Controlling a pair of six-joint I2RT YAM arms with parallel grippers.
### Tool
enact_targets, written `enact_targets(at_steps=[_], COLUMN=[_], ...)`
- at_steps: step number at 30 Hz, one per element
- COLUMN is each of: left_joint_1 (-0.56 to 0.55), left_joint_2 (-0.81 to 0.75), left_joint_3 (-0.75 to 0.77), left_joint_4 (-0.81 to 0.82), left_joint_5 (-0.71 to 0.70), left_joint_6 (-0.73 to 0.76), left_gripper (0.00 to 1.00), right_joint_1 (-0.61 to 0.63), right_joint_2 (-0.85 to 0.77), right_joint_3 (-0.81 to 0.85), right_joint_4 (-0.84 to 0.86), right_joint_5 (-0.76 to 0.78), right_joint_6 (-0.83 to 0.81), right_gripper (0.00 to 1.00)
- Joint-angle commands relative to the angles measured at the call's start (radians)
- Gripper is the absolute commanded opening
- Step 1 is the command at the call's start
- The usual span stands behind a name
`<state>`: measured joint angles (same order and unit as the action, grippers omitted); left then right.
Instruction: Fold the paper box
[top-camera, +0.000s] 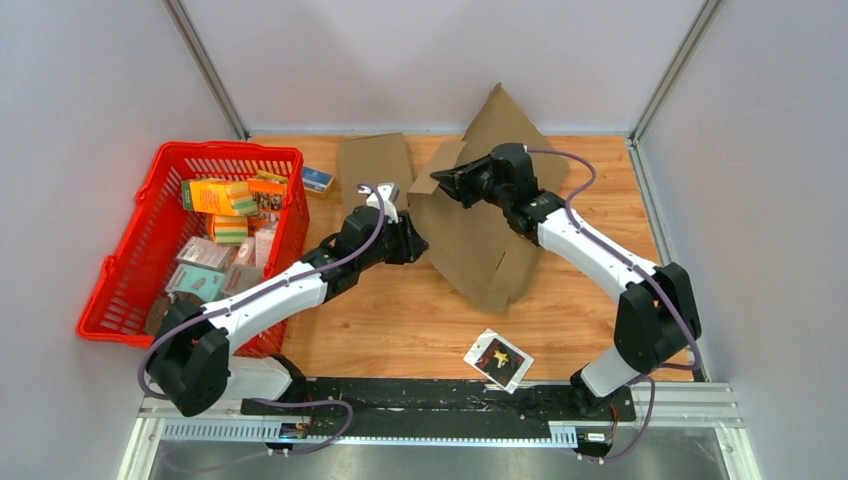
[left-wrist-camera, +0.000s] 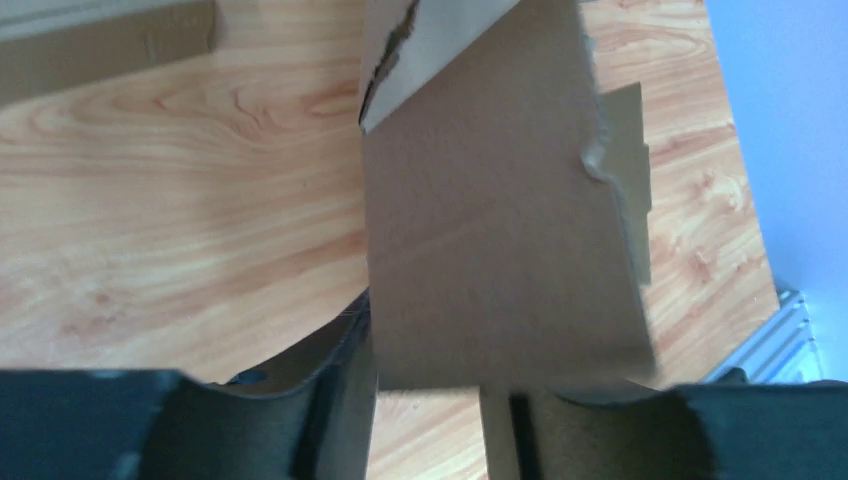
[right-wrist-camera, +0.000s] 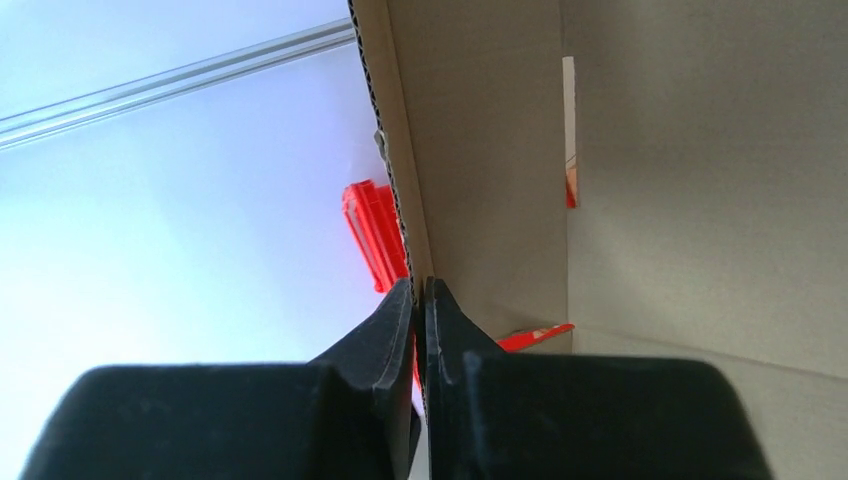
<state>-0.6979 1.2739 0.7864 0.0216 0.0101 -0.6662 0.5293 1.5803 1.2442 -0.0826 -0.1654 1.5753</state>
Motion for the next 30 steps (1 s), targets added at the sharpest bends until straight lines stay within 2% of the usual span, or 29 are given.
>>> enact_targets(at_steps=[1,3,4,6,7,8,9,10,11,12,13,14,15,16,18,20,24,25,26,28,30], left_joint_1=[0.000,-0.002,0.001,0.005,0.005,0.006,0.009,0.020,0.026,0.035,0.041,0.060,0.070,0.083,0.112,0.123,0.153,0.158,0.161,0.178,0.192], left_joint_2=[0.028,0.030,0.027,0.013,0.005,-0.004,-0.025,-0.036,-0.045,-0.057,-0.062,-0.067,-0.071,-0.071,-0.065,-0.056,-0.025,-0.022,-0.024,-0.034,-0.038], left_joint_3=[0.103,0.125,0.143,0.168,0.191,0.201,0.211,0.227,0.240,0.255,0.290,0.306,0.324,0.368,0.421,0.513,0.683,0.703,0.718,0.772,0.790], left_joint_4=[0.022,-0.011,-0.015,-0.074,-0.093,-0.127,-0.143,-0.159,-0.196,-0.221,-0.250,-0.297,-0.323,-0.351,-0.452,-0.568,-0.759,-0.814,-0.836,-0.890,-0.920], left_joint_5=[-0.055,-0.082,-0.091,-0.107,-0.113,-0.117,-0.113,-0.105,-0.093,-0.079,-0.076,-0.073,-0.050,-0.035,-0.015,0.014,0.072,0.082,0.091,0.177,0.201], left_joint_6=[0.034,0.069,0.082,0.123,0.141,0.164,0.212,0.235,0.272,0.290,0.306,0.338,0.350,0.362,0.407,0.442,0.430,0.421,0.407,0.387,0.376], left_gripper=[0.37,0.30,0.19,0.09,0.06,0.05,0.05,0.04,0.05,0.04,0.04,0.04,0.04,0.04,0.04,0.03,0.00,0.00,0.00,0.00,0.00], right_joint_1=[0.003,-0.008,-0.015,-0.057,-0.077,-0.101,-0.162,-0.196,-0.227,-0.261,-0.262,-0.256,-0.232,-0.217,-0.151,-0.095,0.148,0.179,0.204,0.341,0.398], right_joint_2=[-0.088,-0.111,-0.121,-0.156,-0.170,-0.181,-0.193,-0.198,-0.201,-0.212,-0.215,-0.217,-0.226,-0.230,-0.246,-0.255,-0.290,-0.301,-0.310,-0.318,-0.306], right_joint_3=[-0.029,-0.040,-0.058,-0.074,-0.081,-0.078,-0.068,-0.040,0.022,0.068,0.121,0.232,0.269,0.296,0.357,0.368,0.325,0.310,0.293,0.255,0.230], right_joint_4=[0.072,0.104,0.110,0.115,0.109,0.103,0.093,0.039,-0.065,-0.124,-0.222,-0.423,-0.489,-0.540,-0.618,-0.602,-0.471,-0.441,-0.384,-0.306,-0.235], right_joint_5=[0.023,-0.006,-0.016,-0.070,-0.095,-0.124,-0.226,-0.287,-0.346,-0.424,-0.407,-0.373,-0.318,-0.284,-0.171,-0.119,0.221,0.252,0.265,0.381,0.453], right_joint_6=[0.074,0.069,0.058,-0.039,-0.097,-0.176,-0.407,-0.517,-0.657,-0.921,-1.084,-1.212,-1.320,-1.503,-1.621,-1.719,-1.854,-1.877,-1.920,-2.039,-2.112], right_gripper=[0.10,0.12,0.19,0.30,0.45,0.53,0.58,0.67,0.71,0.75,0.83,0.85,0.87,0.91,0.94,0.97,0.99,0.99,0.99,1.00,1.00])
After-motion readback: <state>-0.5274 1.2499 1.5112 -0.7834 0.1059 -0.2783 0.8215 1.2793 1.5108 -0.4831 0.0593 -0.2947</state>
